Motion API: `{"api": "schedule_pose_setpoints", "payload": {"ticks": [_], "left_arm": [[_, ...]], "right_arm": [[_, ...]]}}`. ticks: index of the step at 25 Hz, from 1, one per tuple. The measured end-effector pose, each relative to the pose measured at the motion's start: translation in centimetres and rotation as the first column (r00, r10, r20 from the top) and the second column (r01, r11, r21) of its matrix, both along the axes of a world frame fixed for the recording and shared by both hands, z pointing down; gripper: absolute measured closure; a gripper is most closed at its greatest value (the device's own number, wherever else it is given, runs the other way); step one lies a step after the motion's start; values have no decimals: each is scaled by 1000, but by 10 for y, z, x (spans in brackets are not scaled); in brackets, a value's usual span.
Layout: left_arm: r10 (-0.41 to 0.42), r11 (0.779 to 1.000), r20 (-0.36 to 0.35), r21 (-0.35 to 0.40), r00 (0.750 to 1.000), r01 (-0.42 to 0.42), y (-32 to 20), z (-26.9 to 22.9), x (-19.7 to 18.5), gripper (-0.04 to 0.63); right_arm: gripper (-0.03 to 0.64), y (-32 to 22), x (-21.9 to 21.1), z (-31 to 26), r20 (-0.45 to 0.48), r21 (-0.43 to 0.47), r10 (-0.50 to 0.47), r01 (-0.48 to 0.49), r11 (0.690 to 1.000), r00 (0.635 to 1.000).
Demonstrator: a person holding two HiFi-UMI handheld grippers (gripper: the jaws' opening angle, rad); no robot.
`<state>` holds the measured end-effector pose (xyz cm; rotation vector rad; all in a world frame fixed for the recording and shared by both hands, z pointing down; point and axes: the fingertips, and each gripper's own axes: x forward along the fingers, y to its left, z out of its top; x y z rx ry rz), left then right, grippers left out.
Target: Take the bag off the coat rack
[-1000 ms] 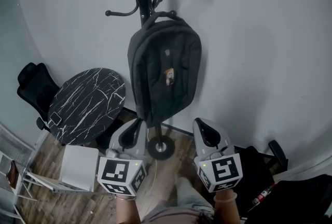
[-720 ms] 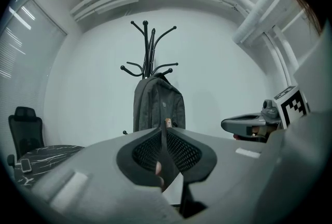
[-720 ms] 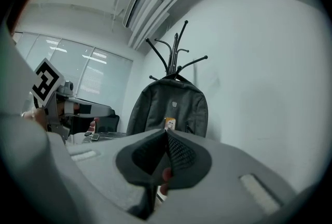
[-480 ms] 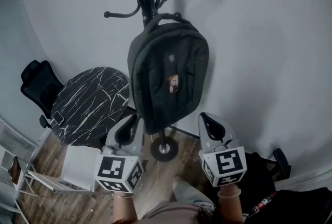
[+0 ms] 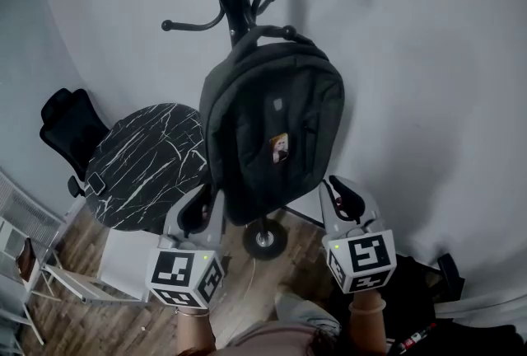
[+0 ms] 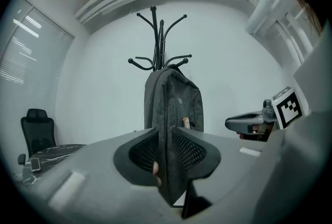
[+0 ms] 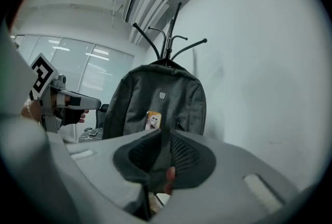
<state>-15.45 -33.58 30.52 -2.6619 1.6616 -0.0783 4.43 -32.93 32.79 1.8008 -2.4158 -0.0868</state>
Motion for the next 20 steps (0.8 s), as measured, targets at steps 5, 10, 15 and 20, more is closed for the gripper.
{"api": "schedule_pose_setpoints", "payload": {"ticks": [5,10,15,20], "left_arm": [[-37,999,-4,-17,999,37,-13,6,-2,493],[-66,997,-1,-37,998,66,-23,12,-4,484],[-67,995,-6,-68,998,67,-29,19,-2,457],[-71,993,5,-98,997,71,-34,29,1,442]], "right_arm": [[545,-22,12,5,-7,-9,-5,5,1000,1000],[522,-43,23,13,-16,-29,-6,6,1000,1000],[509,-57,30,23,-18,-50,-10,9,999,1000],[499,-69,39,35,-15,-77,-7,6,997,1000]]}}
